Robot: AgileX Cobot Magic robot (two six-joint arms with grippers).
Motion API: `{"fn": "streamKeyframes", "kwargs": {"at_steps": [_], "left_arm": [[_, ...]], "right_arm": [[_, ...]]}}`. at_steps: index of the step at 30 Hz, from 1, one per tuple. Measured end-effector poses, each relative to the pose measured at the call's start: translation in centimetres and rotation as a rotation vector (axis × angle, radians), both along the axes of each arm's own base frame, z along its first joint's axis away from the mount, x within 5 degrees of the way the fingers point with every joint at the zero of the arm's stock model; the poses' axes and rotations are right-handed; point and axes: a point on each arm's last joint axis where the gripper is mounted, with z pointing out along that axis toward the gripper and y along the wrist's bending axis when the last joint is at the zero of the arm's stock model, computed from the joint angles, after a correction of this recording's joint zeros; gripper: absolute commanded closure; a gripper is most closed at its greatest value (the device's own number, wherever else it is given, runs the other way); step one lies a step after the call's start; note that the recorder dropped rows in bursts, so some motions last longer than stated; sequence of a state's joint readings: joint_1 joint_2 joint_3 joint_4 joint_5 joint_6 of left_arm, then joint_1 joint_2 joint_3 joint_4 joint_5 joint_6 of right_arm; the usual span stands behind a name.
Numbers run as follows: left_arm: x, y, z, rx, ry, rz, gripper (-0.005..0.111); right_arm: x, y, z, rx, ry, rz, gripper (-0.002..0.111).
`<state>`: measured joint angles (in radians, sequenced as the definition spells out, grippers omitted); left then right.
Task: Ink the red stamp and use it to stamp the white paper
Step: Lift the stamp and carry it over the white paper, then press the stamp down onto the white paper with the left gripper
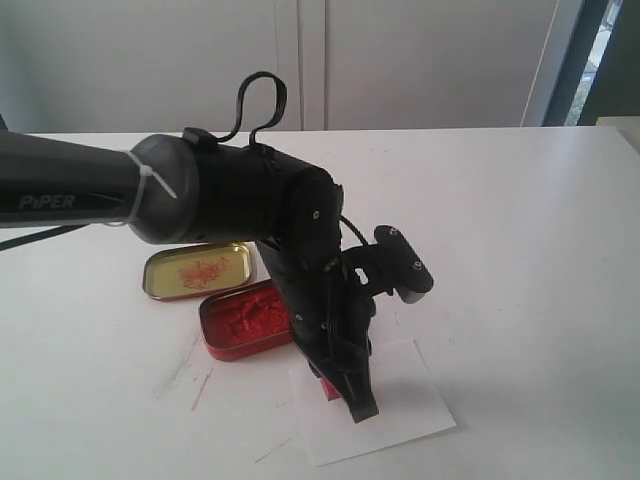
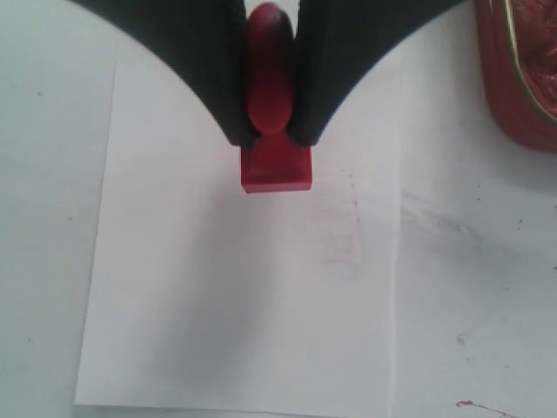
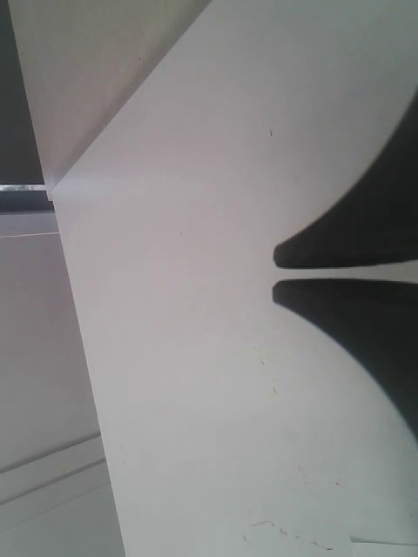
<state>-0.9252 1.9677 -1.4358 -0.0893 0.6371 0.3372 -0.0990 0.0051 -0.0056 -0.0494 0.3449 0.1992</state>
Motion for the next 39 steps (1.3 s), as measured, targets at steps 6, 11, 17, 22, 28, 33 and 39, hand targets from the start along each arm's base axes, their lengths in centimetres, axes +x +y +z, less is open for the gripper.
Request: {"fn": "streamKeyframes", "kwargs": {"at_steps": [6, 11, 17, 22, 28, 33, 39], "left_arm": [[0.2, -0.2, -0.7, 0.004, 0.001, 0.007, 0.107], [0.3, -0.5, -0.8, -0.029, -0.003, 0.029, 0.107], [0.3, -0.5, -0.7, -0.035, -0.001, 0.032, 0.107], [0.5, -0.7, -1.0, -0.057, -0.022, 0.038, 0.107], [0.5, -0.8, -1.7, -0.048, -0.013, 0.041, 0.107], [0.6, -0.8, -1.9, -0.045, -0.011, 0.041, 0.107], [0.6, -0.9, -2.1, -0.04, -0.004, 0.041, 0.107]], "right_arm": [[0.0, 0.0, 0.0, 0.0, 0.0, 0.0, 0.103], [0.0, 0.0, 0.0, 0.0, 0.0, 0.0, 0.103], [0.0, 0.0, 0.0, 0.0, 0.0, 0.0, 0.103], [0.0, 0.0, 0.0, 0.0, 0.0, 0.0, 0.103], [0.0, 0.0, 0.0, 0.0, 0.0, 0.0, 0.103], [0.0, 0.0, 0.0, 0.0, 0.0, 0.0, 0.103], [0.0, 0.0, 0.0, 0.0, 0.0, 0.0, 0.103]]}}
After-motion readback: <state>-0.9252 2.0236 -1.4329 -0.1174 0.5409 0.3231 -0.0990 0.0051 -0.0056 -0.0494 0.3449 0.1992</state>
